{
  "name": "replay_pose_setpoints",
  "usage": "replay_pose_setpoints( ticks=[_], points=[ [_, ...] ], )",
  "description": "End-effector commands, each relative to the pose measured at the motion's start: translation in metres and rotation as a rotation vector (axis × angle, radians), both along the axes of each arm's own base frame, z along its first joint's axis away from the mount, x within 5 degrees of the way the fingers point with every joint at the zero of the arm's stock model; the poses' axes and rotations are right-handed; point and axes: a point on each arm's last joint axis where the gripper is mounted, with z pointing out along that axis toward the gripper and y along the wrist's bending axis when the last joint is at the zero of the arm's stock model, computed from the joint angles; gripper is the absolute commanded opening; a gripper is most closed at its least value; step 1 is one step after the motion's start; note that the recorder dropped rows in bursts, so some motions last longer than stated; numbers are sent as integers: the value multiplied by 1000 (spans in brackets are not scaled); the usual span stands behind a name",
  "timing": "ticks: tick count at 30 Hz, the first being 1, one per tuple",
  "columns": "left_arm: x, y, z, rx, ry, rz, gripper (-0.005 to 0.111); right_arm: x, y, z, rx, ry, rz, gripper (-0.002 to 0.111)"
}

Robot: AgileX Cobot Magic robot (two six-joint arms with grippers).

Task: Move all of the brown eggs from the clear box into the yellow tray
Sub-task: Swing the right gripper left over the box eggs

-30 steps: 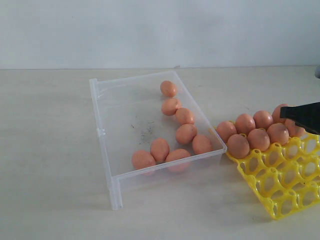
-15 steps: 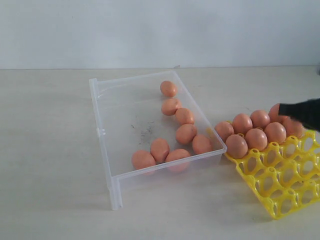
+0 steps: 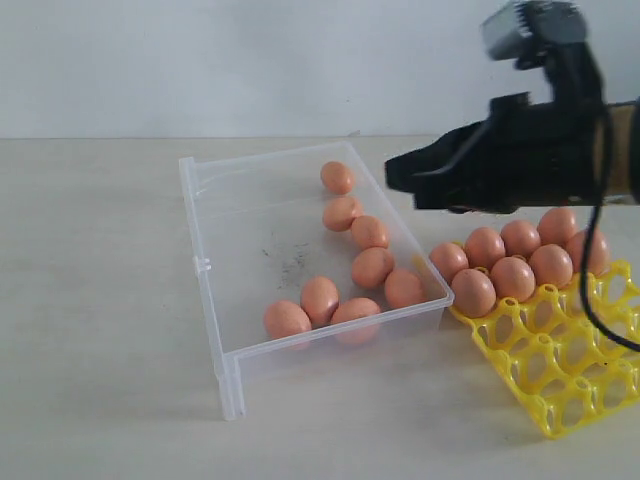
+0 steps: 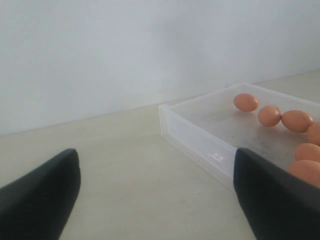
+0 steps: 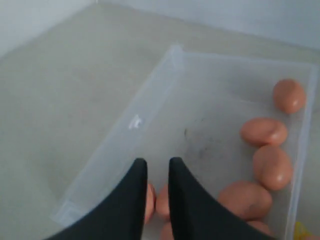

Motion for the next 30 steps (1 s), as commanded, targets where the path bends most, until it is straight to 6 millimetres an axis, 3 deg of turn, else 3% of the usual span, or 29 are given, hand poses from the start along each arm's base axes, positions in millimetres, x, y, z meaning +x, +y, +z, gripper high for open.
replay_pose_setpoints(
  ticks=[1,4,8,12,14,17,19,22,30],
  points=[
    [0,0,-1,-15,-4,-4,78,19,34,-7,-110,52,-30,42],
    [0,0,-1,-15,-4,-4,78,40,49,-12,-85,100,-113,52],
    [0,0,-1,-15,-4,-4,78,66,71,-18,-52,141,-48,50],
    [0,0,-1,-15,-4,-4,78,92,90,-43,-49,205,-8,50],
    [0,0,-1,-15,-4,-4,78,105,91,-55,-95,168,-33,50],
    [0,0,-1,-15,-4,-4,78,118,86,-63,-288,-43,-17,50],
    [0,0,-1,-15,-4,-4,78,120,82,-56,-416,-205,33,50],
    [0,0,-1,-15,-4,-4,78,120,79,-40,-467,-311,42,50],
    [0,0,-1,-15,-4,-4,78,118,86,-4,-300,-322,30,50]
  ],
)
